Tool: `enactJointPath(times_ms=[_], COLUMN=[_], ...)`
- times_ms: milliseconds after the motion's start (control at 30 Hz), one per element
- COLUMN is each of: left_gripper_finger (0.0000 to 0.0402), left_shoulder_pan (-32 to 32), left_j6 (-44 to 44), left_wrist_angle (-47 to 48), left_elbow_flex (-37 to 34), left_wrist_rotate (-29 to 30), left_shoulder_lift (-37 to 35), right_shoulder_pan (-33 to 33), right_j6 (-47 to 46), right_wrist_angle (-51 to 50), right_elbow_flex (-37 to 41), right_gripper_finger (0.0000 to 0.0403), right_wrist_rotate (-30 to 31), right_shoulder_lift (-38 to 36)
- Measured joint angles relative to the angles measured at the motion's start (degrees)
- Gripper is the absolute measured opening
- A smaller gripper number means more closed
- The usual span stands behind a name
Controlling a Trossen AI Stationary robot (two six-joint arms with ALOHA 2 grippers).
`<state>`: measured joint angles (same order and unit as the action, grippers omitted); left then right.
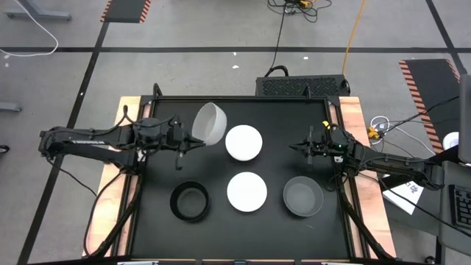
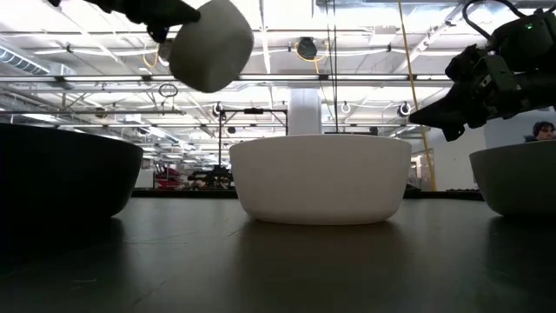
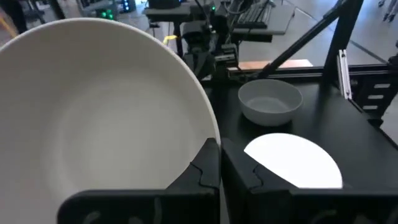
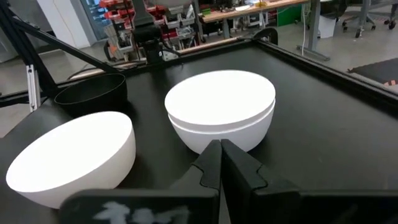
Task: Nest bowls inside each other
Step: Stack the light grey bowl on top of the stacked white bowl
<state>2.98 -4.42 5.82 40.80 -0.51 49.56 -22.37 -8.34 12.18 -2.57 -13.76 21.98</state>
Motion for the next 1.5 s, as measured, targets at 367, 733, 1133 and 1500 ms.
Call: enactJointPath(times_ms=[367,733,1133,1500], left_gripper_finger=[0.0,0.0,0.0,0.0], left_shoulder_pan=[3.97,7.37,8.2,7.58], left_j6=[-1.46,-4.23,-5.89,-6.41], left_wrist_angle=[-8.85,-0.78,18.87,27.88], left_elbow_flex=[1.6,15.99,31.78,39.16], left_wrist_rotate=[-7.28,-13.2,-13.01,-11.06], left_shoulder_lift=[9.29,22.75,37.11,41.94], right_shoulder_pan=[-0.01,0.0,-0.01,-0.01], right_j6=[0.02,0.65,1.55,1.75], right_wrist_angle=[0.01,0.01,-0.34,-0.43], right_elbow_flex=[0.0,-0.01,0.0,-0.02], right_gripper_finger=[0.0,0.0,0.0,0.0], right_wrist_rotate=[0.0,0.0,0.0,0.0], right_shoulder_lift=[0.09,0.09,0.13,0.22])
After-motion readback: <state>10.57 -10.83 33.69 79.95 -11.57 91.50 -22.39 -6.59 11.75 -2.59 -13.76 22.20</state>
